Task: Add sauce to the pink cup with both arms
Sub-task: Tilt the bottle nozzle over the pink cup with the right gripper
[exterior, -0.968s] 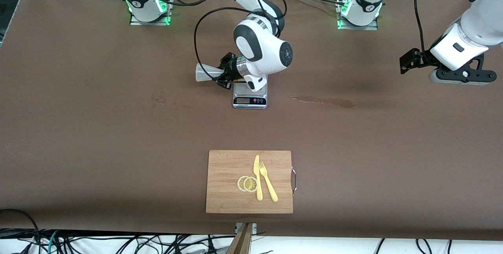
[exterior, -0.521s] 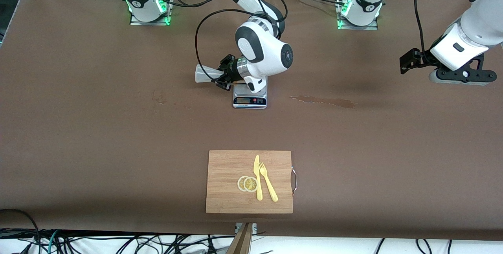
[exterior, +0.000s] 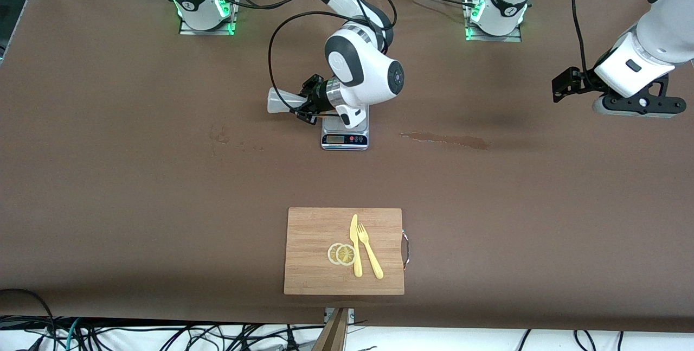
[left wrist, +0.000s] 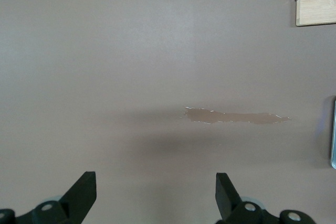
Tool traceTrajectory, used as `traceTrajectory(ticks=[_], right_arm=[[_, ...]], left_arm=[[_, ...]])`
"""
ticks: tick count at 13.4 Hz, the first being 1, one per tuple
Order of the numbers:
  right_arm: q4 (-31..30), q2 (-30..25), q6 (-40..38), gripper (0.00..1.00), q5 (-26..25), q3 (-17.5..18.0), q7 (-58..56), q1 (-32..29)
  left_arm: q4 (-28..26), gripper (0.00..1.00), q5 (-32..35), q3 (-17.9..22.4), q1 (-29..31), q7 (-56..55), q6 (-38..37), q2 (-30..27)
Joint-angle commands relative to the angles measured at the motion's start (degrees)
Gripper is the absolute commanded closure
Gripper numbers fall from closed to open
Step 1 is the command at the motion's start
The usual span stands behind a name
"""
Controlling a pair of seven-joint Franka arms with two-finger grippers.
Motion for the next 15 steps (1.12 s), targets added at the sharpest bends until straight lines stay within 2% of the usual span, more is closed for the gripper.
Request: traceTrajectory(ticks=[1, 11, 14, 15], right_arm=[[2.7, 0.9, -2.3, 1.00, -0.7, -2.0, 0.0, 2.6], [3.7, 0.9, -3.2, 1.00, -3.6, -2.8, -0.1, 3.9], [3.7, 0.4, -2.5, 1.00, -1.8, -2.7, 0.0, 3.5], [3.7, 0.0, -2.0, 1.00, 1.3, -3.1, 0.1, 3.1]], left_arm=[[0.5, 0.00, 0.2, -0.1, 0.2, 0.3, -0.8, -0.5], [0.6, 0.00, 0.2, -0.1, 0.3, 0.3, -0.8, -0.5], [0.6, 0.00, 0.2, -0.1, 0.3, 0.3, -0.8, -0.5], [0.6, 0.00, 0.2, -0.1, 0.3, 0.3, -0.8, -0.5]])
